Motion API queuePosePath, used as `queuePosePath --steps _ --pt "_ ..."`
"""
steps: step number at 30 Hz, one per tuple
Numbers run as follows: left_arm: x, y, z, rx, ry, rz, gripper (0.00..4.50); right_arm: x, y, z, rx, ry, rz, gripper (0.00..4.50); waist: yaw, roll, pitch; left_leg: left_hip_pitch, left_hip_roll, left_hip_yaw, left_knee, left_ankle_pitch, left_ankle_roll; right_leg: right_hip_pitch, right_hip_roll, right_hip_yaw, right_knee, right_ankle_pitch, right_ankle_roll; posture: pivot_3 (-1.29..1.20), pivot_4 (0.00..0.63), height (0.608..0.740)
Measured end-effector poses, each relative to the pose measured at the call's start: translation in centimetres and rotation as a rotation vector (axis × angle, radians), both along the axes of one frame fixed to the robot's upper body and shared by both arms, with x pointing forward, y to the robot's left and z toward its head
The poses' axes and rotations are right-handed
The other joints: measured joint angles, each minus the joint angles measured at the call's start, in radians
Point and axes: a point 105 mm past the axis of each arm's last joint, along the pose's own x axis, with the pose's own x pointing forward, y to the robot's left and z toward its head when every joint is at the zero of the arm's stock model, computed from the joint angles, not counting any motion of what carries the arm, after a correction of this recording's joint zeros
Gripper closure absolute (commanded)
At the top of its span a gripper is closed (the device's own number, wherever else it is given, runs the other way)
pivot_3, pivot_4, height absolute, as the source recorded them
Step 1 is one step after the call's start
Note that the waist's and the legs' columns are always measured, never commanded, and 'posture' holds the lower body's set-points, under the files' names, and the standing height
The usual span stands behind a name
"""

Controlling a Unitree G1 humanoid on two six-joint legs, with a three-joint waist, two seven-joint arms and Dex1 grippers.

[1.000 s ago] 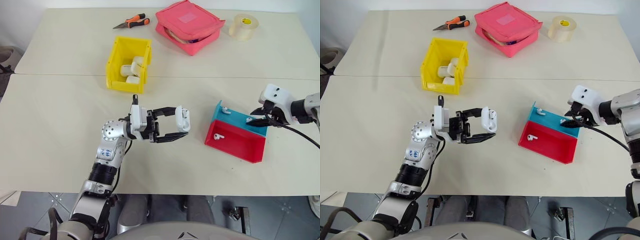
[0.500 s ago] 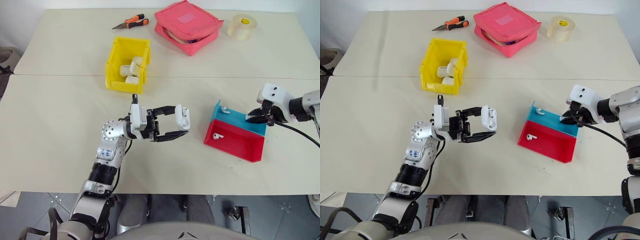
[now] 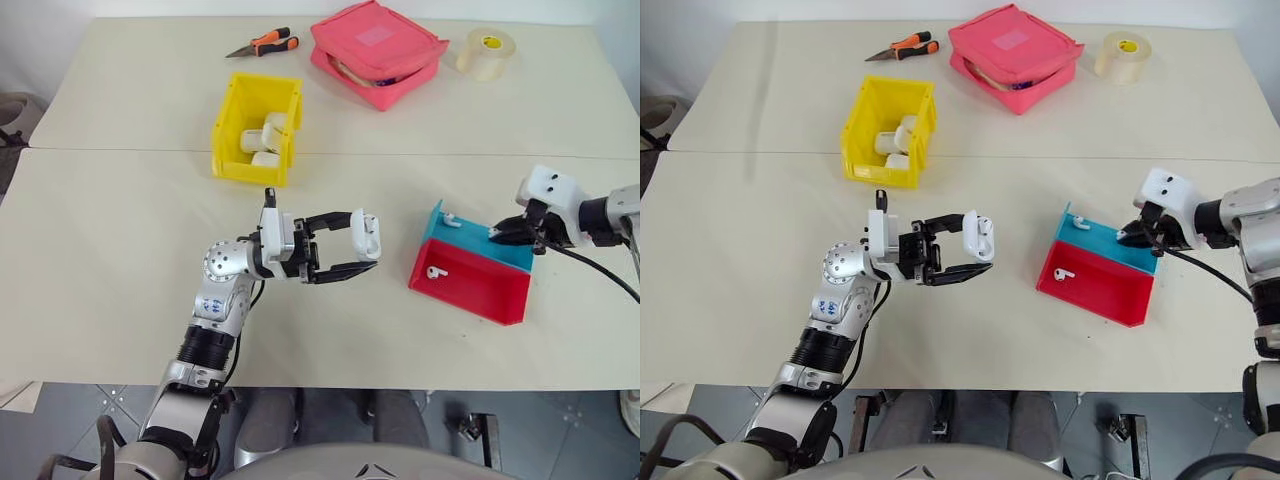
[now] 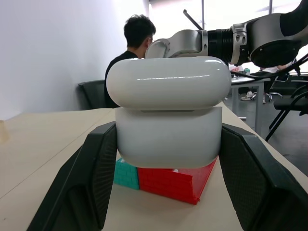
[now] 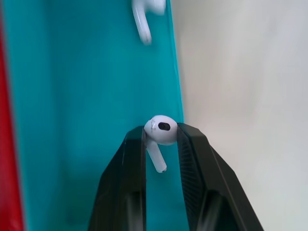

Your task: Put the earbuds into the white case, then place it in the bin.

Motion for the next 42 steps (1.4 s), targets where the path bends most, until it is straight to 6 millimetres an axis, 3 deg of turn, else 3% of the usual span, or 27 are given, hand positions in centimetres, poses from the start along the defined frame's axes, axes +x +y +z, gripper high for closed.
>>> queuePosePath --steps 5,13,19,29,42 --pt "-0.1 -0.7 0.6 -0.017 -0.013 -0.022 1.71 -2.1 3.9 4.0 0.297 -0.19 0.166 3.96 0.005 0.0 0.0 -0.002 0.0 -0.002 0.001 0.0 0.0 0.0 0.0 -0.003 0.0 0.0 0.0 0.0 0.15 0.74" --pt "-0.2 -1.1 0.7 -0.004 -0.008 -0.059 1.71 -7.1 10.3 4.8 0.858 -0.13 0.262 3.96 0.003 0.0 0.0 -0.003 0.001 -0.006 0.003 -0.001 -0.001 0.0 0.0 -0.003 0.001 0.0 0.0 0.0 0.15 0.74" --pt "0.1 -1.3 0.7 0.014 0.004 -0.08 1.71 -9.1 13.2 4.5 1.088 -0.071 0.239 3.96 0.006 0.0 0.0 -0.003 -0.001 -0.011 0.004 -0.001 -0.001 0.0 0.0 -0.003 0.002 0.0 0.0 0.0 0.15 0.74" --pt "0.2 -1.4 0.9 0.022 0.009 -0.098 1.71 -10.0 15.5 3.6 1.16 0.0 0.235 3.96 0.002 0.0 0.0 -0.002 -0.001 -0.011 0.003 -0.001 -0.001 0.0 0.001 -0.003 0.002 0.0 0.0 0.0 0.15 0.74" --pt "0.3 -1.6 0.6 0.027 0.041 -0.097 1.71 -10.1 15.6 2.3 1.122 -0.068 0.237 3.96 0.002 0.0 0.0 -0.002 -0.001 -0.007 0.003 -0.001 0.0 0.0 0.001 -0.003 0.002 0.0 0.0 0.0 0.15 0.74"
